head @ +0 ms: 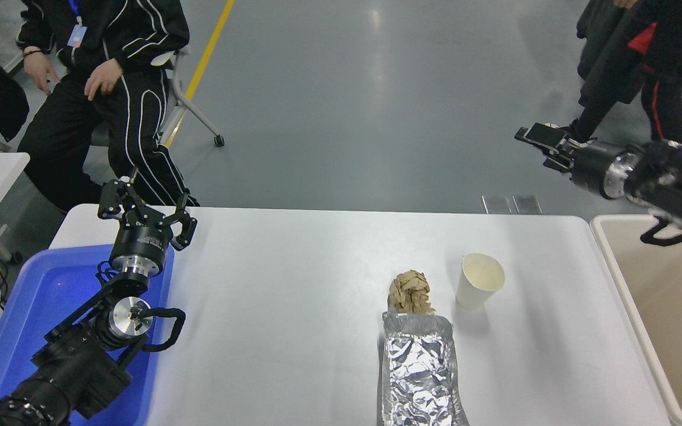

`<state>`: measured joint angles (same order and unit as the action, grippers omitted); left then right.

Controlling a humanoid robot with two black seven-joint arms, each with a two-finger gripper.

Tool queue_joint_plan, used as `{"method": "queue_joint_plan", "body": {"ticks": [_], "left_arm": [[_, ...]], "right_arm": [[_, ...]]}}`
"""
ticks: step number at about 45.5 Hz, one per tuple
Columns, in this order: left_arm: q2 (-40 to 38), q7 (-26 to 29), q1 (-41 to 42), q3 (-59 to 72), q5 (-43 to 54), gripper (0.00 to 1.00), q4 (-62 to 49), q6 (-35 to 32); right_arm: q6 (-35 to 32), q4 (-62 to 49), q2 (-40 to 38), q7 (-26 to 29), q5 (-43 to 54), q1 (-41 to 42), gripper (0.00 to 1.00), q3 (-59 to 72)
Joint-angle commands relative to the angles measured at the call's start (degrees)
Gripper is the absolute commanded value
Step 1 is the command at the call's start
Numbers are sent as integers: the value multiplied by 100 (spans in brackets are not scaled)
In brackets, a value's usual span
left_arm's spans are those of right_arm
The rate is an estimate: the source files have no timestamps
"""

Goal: Dispose of the paper cup in the dustbin

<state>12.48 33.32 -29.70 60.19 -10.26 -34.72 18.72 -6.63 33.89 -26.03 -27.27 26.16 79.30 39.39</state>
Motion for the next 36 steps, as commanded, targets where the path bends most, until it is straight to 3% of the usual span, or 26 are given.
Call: {"method": "queue_joint_plan", "body": {"ticks": [1,11,36], "left_arm": [[0,-1,-1,1,-3,100,1,0],[0,-1,-1,1,-3,100,1,0],[0,-1,-1,1,-3,100,1,0]], "right_arm": [[-269,22,624,-6,1944,587,100,1123],[-269,30,1213,-15,3140,481,100,1431],[-181,-31,1486,-24,3607,-81,98,1448]]}}
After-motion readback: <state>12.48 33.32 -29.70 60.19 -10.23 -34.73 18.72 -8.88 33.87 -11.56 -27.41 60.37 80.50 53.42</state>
